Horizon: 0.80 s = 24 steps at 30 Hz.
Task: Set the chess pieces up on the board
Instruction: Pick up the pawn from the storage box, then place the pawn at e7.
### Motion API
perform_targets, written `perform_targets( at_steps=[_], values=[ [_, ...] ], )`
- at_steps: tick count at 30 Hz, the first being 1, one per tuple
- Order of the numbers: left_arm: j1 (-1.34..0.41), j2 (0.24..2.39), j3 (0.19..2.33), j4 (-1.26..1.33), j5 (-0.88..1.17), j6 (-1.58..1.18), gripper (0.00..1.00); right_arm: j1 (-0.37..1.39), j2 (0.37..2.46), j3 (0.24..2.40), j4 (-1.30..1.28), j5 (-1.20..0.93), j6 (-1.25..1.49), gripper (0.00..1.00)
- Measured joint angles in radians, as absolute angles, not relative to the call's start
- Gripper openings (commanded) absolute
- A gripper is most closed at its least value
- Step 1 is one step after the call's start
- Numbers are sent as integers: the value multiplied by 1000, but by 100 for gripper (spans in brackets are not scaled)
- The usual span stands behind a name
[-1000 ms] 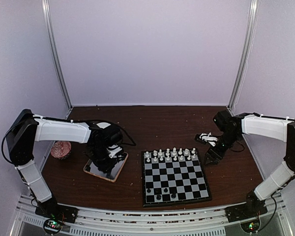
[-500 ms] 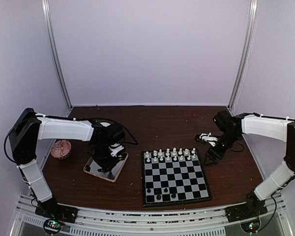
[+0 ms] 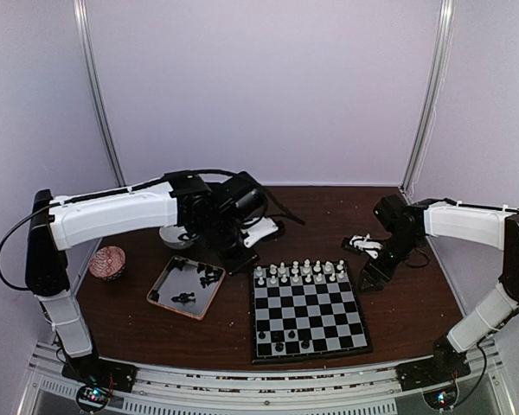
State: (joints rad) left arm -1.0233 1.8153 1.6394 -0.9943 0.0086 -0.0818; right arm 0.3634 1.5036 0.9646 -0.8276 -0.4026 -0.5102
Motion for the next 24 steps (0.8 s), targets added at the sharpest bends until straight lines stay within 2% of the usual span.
perform_targets(
  at_steps=[10, 24],
  values=[
    [-1158, 2077, 1879, -998, 117, 125, 2, 363, 1504, 965, -827, -381, -508, 76],
    [-1246, 2251, 2024, -1036, 173, 271, 3, 363, 1503, 965, -826, -361, -498, 76]
  ],
)
